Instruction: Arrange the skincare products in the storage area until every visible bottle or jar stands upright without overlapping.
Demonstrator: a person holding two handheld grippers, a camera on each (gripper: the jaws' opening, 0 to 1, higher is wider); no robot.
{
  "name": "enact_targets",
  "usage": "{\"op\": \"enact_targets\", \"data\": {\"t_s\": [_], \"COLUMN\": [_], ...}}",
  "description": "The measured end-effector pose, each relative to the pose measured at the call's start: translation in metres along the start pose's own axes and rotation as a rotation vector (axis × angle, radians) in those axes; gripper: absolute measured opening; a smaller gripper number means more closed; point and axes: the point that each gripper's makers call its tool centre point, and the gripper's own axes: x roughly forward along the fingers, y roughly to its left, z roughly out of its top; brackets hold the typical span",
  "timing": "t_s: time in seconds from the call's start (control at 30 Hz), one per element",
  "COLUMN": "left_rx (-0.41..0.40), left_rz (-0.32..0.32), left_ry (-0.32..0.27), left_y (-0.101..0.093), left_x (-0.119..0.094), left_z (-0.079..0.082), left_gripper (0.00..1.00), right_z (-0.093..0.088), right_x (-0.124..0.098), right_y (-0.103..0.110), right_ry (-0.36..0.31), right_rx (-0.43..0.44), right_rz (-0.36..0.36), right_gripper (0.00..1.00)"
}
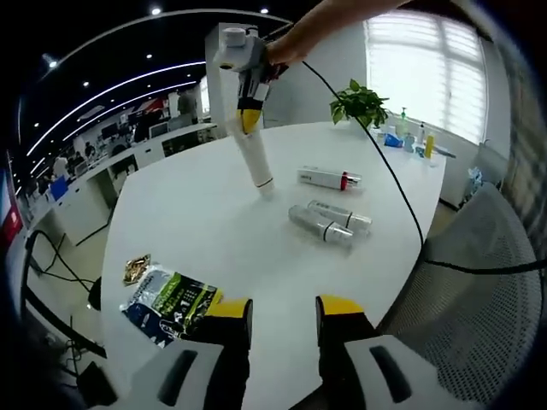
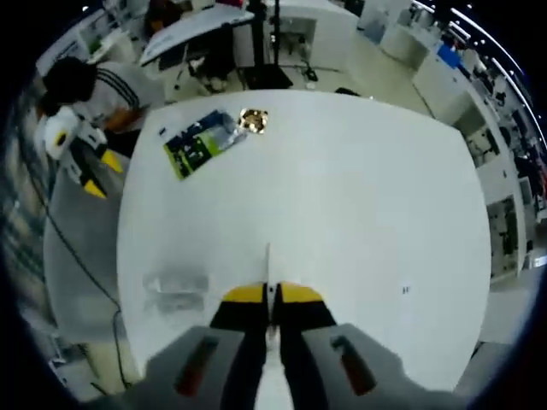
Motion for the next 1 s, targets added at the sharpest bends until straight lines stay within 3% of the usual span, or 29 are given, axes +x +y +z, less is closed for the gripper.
{"op": "enact_targets", "data": {"t_s": [0.4,0.6,0.9,1.0], "left_rx": [0.001,0.007,0.005,0.01], "left_rz": [0.012,0.018,0.014,0.017], "left_ry": [0.036,0.044,0.04,0.045], "left_y": [0.001,0.001,-0.001,0.0], "left_x": [0.003,0.004,0.004,0.004], "left_z": [-0.006,-0.008,-0.007,-0.008], "left_gripper": [0.3,0.3,0.3,0.3], "right_z": [-0.007,-0.011,-0.035,-0.035], "right_x": [-0.003,-0.004,0.003,0.003], "right_y": [-0.015,-0.016,-0.012,-0.012], "right_ry": [-0.056,-0.034,0.054,0.052], "right_rx": [0.024,-0.01,-0.051,-0.043], "right_rz": [0.044,0.042,0.041,0.036], "right_gripper": [0.03,0.05,0.09,0.15]}}
